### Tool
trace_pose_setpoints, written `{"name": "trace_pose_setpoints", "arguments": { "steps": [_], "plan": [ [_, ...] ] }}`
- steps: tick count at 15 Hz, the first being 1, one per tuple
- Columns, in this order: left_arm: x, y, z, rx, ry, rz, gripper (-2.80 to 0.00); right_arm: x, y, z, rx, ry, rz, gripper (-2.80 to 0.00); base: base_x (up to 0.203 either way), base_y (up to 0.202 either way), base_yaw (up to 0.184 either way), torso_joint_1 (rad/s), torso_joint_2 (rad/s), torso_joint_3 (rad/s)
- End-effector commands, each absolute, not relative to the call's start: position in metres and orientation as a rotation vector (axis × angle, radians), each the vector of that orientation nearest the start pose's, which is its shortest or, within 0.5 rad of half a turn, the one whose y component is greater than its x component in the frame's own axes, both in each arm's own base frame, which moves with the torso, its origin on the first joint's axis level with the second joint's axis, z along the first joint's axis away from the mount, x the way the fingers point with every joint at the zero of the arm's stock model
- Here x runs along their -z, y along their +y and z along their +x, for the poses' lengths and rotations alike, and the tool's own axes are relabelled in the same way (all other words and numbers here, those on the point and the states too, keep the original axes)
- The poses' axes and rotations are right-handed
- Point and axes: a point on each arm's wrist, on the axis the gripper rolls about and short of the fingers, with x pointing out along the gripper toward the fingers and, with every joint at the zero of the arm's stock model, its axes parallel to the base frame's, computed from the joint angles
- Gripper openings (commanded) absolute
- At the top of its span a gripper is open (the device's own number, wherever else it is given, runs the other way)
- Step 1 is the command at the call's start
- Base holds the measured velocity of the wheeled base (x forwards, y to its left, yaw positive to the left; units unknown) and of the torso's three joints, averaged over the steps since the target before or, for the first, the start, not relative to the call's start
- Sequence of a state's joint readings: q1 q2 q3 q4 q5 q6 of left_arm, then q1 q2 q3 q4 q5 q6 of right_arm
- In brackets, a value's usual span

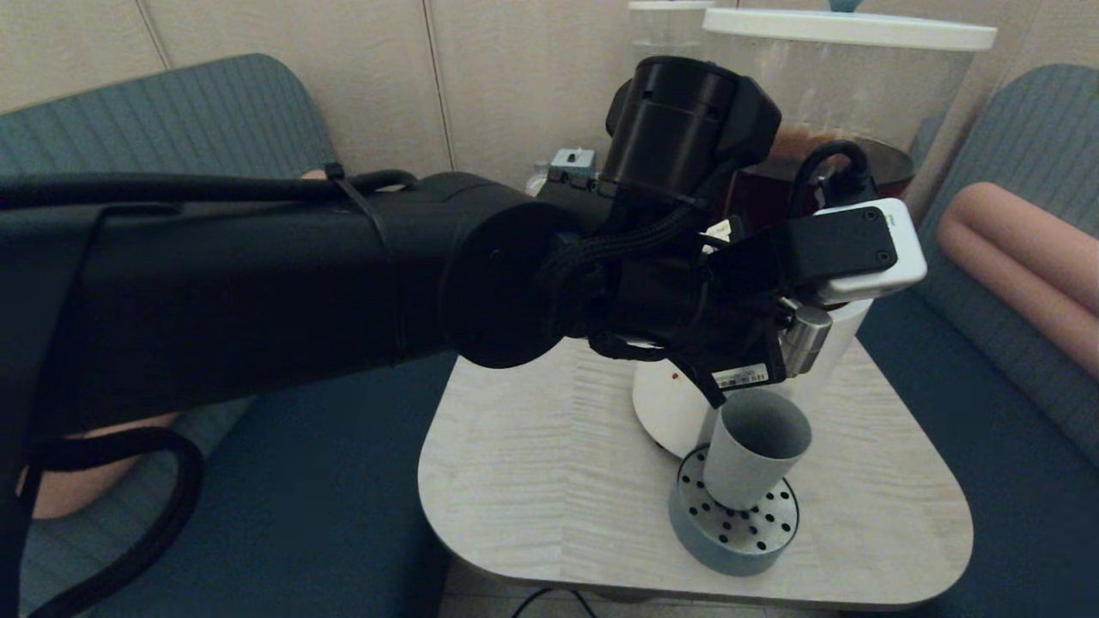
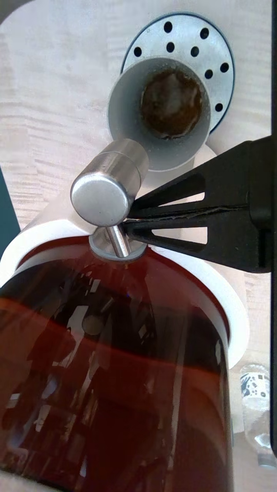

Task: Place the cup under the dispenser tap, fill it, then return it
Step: Turn off the faucet

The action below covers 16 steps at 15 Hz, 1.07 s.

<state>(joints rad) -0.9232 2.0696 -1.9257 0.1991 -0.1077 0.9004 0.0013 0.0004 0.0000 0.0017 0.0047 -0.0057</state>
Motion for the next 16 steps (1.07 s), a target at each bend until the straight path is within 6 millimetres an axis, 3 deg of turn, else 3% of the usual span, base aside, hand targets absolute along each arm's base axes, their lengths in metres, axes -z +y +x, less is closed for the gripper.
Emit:
{"name": "trace_pose_setpoints", "arguments": {
  "steps": [1, 16],
  "plan": [
    [-0.2767, -0.34, 0.2539, 1.114, -0.154, 0.961, -2.8, -0.0754, 0.0001, -0.0227, -0.006, 0.003, -0.006, -2.8, 0.0, 0.0, 0.0, 0.0, 0.0, 0.0],
    [-0.2798, -0.3397, 0.2538, 1.092, -0.197, 0.95, -2.8, -0.0753, 0.0001, -0.0228, -0.006, 0.002, -0.006, -2.8, 0.0, 0.0, 0.0, 0.0, 0.0, 0.0]
  ]
}}
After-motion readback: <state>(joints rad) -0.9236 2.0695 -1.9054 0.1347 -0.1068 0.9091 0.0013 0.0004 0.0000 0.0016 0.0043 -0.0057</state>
